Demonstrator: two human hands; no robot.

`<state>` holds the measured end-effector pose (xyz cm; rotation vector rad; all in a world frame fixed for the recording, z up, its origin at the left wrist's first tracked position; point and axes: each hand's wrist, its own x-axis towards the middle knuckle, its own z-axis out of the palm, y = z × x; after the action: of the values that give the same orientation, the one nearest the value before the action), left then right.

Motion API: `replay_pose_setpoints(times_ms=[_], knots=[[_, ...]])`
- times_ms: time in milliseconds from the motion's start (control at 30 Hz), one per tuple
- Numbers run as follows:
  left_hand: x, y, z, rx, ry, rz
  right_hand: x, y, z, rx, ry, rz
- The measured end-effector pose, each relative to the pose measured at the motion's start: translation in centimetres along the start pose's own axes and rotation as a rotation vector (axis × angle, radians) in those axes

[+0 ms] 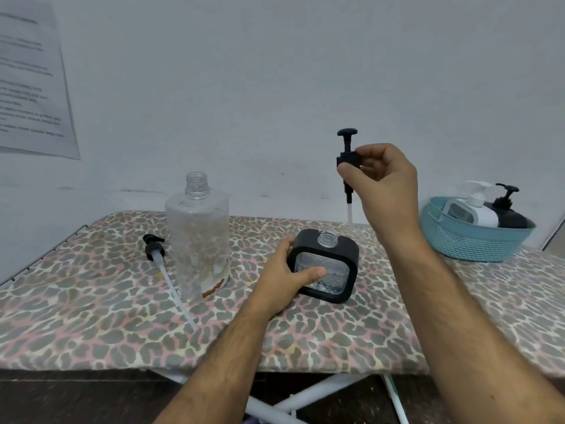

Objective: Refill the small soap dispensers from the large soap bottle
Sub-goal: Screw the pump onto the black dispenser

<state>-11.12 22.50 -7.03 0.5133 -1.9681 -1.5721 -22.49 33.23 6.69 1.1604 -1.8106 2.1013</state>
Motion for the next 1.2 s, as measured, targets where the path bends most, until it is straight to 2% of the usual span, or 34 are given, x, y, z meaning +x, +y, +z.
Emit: replay_pose_setpoints(times_ms=[200, 400, 700, 967, 1200], knots=[[0.2, -0.1, 0.0, -0.018, 0.002, -0.006, -1.8, -0.4, 1.2, 0.061, 0.018, -0.036], [0.3, -0.4, 0.1, -0.023, -0.003, 0.019, -4.0, 2.0, 1.1, -0.002, -0.018, 0.033], [0.4, -0.7, 0.0, -0.031, -0.005, 0.013, -5.1, 3.9, 0.0, 0.061, -0.038, 0.158], [0.4, -0.7, 0.0, -0.032, -0.009, 0.020, -6.1, 4.8, 0.1, -0.005, -0.180, 0.192], [0.4, -0.9, 0.0, -0.021, -0.011, 0.022, -6.6, 5.5, -0.3, 0.013, -0.198, 0.234]])
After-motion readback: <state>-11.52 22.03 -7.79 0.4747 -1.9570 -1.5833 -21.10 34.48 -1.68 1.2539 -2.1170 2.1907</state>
